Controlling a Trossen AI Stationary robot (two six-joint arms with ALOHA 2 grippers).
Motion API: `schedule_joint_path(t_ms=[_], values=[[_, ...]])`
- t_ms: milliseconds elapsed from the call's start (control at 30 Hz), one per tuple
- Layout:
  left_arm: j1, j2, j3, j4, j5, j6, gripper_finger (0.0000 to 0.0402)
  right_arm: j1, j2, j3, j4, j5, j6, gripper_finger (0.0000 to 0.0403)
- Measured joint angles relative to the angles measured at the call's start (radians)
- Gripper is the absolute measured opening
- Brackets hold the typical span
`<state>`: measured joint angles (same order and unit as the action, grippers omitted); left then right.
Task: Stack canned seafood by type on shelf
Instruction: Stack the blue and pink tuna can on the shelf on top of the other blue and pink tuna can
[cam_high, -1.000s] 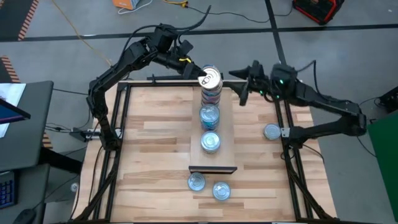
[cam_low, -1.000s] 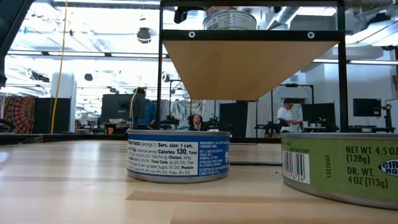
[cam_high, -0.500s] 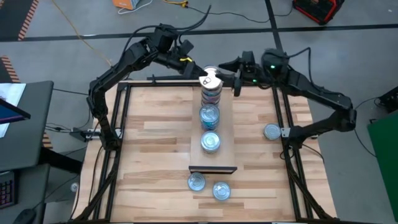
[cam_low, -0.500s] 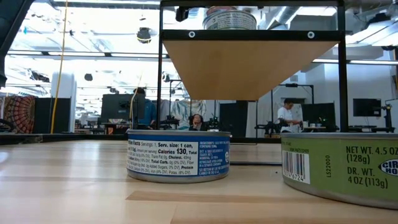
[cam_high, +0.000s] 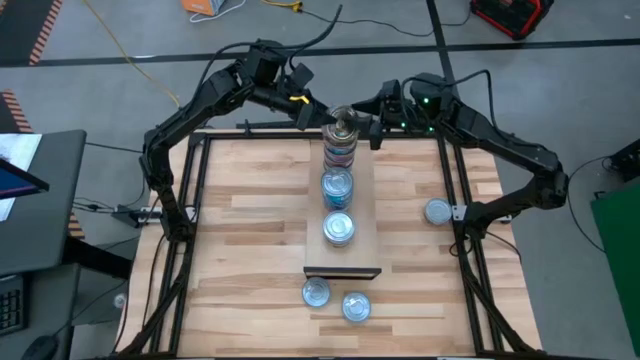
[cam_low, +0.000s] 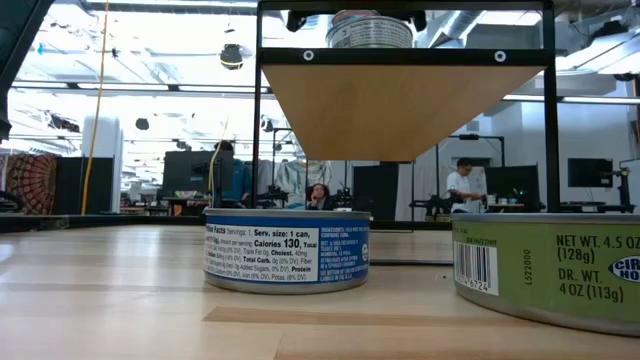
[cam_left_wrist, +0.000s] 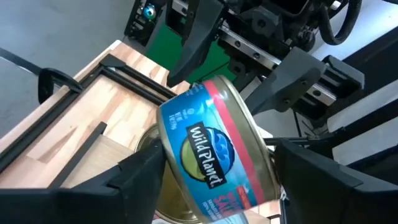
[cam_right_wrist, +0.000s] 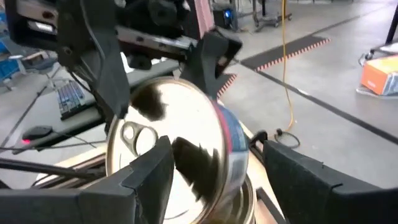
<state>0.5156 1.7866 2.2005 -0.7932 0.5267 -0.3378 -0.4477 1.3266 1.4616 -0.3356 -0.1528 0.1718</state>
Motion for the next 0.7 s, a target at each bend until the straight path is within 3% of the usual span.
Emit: schedule_joint_path(t_ms=[700], values=[[0.005, 0.000, 0.001, -0.050, -0.042, 0.150, 0.0302, 0.002, -0.012, 0.088, -0.249, 0.008, 0.011, 0.0270]])
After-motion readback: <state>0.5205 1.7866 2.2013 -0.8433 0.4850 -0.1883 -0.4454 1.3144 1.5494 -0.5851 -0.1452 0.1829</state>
